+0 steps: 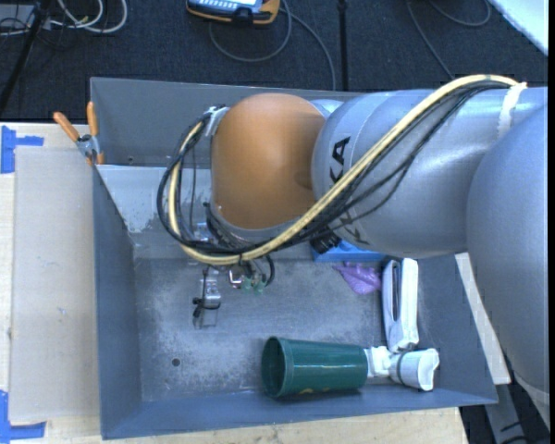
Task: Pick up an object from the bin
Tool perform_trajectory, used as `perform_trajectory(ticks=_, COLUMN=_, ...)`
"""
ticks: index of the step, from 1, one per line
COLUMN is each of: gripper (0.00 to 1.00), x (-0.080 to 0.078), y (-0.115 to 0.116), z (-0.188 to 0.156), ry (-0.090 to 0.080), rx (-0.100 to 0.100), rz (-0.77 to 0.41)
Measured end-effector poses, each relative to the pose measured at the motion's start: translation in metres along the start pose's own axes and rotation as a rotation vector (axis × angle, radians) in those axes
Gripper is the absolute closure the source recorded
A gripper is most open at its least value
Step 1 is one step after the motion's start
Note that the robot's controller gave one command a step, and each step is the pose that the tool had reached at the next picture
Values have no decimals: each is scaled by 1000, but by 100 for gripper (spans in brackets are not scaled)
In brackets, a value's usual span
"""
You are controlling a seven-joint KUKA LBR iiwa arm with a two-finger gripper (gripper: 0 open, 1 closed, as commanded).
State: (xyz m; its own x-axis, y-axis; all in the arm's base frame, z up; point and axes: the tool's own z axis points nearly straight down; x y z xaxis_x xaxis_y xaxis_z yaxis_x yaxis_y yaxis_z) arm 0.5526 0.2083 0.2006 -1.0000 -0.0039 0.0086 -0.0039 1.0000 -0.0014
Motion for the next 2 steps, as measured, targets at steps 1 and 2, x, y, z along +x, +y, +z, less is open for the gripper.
perform_trajectory(ticks=1, gripper=0, x=-2, y=-1, z=-5, ry=-7, rx=-1, rz=5)
perform_trajectory(ticks=2, gripper=0, x=25, y=-34, z=46, ry=-6, rx=-1, rz=-101)
